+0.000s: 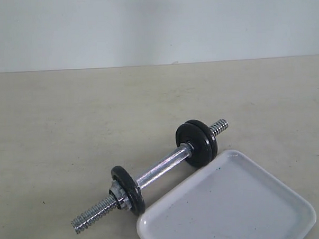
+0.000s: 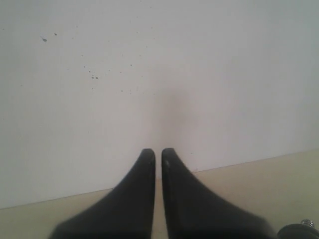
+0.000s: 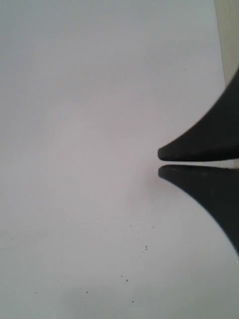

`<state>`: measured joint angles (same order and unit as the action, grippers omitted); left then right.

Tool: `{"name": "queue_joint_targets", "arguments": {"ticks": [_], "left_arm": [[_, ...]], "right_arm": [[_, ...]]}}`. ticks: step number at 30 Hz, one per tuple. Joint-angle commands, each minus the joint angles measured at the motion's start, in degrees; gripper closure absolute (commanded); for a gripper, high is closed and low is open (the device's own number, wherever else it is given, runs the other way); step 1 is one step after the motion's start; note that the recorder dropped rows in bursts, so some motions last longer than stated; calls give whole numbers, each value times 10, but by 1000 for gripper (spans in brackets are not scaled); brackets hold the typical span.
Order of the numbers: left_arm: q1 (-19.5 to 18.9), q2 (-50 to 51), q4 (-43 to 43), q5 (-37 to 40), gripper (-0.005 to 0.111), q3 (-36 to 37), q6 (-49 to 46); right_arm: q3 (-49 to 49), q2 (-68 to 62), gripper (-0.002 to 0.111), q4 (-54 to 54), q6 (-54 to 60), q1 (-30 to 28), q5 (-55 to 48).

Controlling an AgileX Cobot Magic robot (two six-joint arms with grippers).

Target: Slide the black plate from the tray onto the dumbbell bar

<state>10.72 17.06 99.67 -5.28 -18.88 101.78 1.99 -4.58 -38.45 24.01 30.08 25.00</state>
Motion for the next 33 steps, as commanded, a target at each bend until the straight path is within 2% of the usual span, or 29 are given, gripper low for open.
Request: {"name": "queue_joint_targets", "arguments": {"ticks": [1,4,6,7,8,11,12,15,25,26,27,28,29,30,32,33], "left_arm": [[-2,0,-3,-3,102,2,6],[-2,0,-3,-4,102,2,6],[-2,0,-3,-6,102,2,6],[-2,0,-3,-6,102,2,6],[-2,0,-3,-6,102,2,6],[-2,0,-3,-6,102,2,6],[-2,0,-3,-6,102,2,6],[-2,-4,-3,-6,102,3,6],[-2,-4,-3,-6,102,3,6],[-2,-4,-3,-6,102,3,6],[-2,-4,-3,-6,102,3,6],[-2,-4,-3,-5,102,3,6],[-2,-4,-3,-5,102,3,6],[-2,-4,-3,-7,102,3,6],[-2,-4,-3,-6,102,3,6],[-2,-4,-3,-7,102,3,6]], "right_arm": [[-2,-2,107,-1,-1,-3,-7],[-2,-1,107,-1,15,-3,-23],[-2,12,107,0,36,-38,-76],[-2,14,107,2,59,-86,-141],[-2,14,107,2,76,-108,-172],[-2,27,107,2,99,-167,-238],[-2,46,107,2,99,-206,-267],[-18,46,107,1,109,-267,-295],[-20,46,107,1,121,-266,-247],[-20,46,107,17,114,-257,-241],[-20,46,107,99,53,-255,-241],[-20,46,107,322,-158,-255,-245],[-20,46,107,485,-317,-255,-246],[-20,46,107,587,-428,-255,-250],[-20,46,107,558,-388,-255,-275],[-20,46,107,499,-310,-255,-312]]}}
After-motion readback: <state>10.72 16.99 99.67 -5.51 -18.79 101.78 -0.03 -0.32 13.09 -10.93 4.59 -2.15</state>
